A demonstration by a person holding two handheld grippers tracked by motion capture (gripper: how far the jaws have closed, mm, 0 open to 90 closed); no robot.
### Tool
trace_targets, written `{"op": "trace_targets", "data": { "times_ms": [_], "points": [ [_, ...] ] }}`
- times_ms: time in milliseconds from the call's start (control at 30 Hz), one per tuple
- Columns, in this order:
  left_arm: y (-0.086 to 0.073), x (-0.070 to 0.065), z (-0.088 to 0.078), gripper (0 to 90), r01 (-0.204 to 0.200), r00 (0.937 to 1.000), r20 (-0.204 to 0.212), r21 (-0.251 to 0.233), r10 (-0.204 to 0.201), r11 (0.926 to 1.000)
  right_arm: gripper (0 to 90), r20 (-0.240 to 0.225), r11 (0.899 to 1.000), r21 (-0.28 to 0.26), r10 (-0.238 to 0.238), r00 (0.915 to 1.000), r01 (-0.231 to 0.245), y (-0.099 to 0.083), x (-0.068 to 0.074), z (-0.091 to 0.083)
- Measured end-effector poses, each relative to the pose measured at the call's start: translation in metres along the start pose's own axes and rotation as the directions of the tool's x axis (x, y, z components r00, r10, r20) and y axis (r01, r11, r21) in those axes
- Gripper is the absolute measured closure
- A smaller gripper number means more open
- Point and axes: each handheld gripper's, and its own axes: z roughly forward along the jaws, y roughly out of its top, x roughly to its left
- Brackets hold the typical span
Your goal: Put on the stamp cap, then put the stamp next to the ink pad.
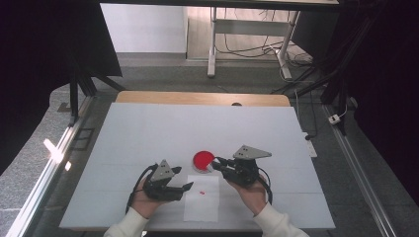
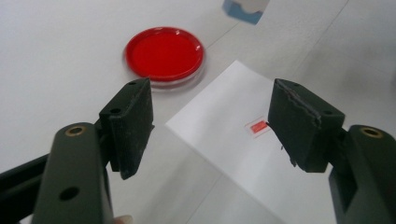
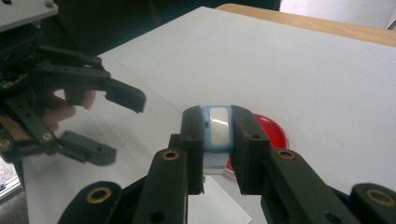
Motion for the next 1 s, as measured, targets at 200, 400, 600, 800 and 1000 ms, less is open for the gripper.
{"op": "trace_targets", "data": {
  "times_ms": [200, 400, 600, 800, 1000],
  "points": [
    [-0.012, 0.012, -0.018, 31.5, 0.039, 0.9989, -0.027, 0.002, -0.039, 0.9993, 76.1, 0.008, 1.0, 0.0, -0.009, 0.9999, 0.009, 0.0, -0.002, -0.001],
    [-0.026, 0.022, -0.033, 31.5, 0.077, 0.9951, -0.061, -0.002, -0.077, 0.997, 76.1, 0.018, 1.0, 0.005, -0.021, 0.9996, 0.021, 0.0, -0.004, -0.001],
    [-0.037, 0.026, -0.047, 31.5, 0.093, 0.9917, -0.089, -0.004, -0.093, 0.9957, 76.0, 0.029, 1.0, 0.004, -0.028, 0.9992, 0.028, 0.0, -0.006, -0.001],
    [-0.045, 0.03, -0.055, 31.3, 0.101, 0.9884, -0.114, 0.003, -0.1, 0.9949, 76.0, 0.046, 0.999, 0.014, -0.041, 0.9981, 0.04, 0.0, -0.009, 0.0],
    [-0.056, 0.036, -0.065, 31.1, 0.13, 0.9817, -0.141, 0.011, -0.128, 0.9914, 75.9, 0.08, 0.998, 0.037, -0.061, 0.9949, 0.058, 0.0, -0.016, 0.002]
  ]
}}
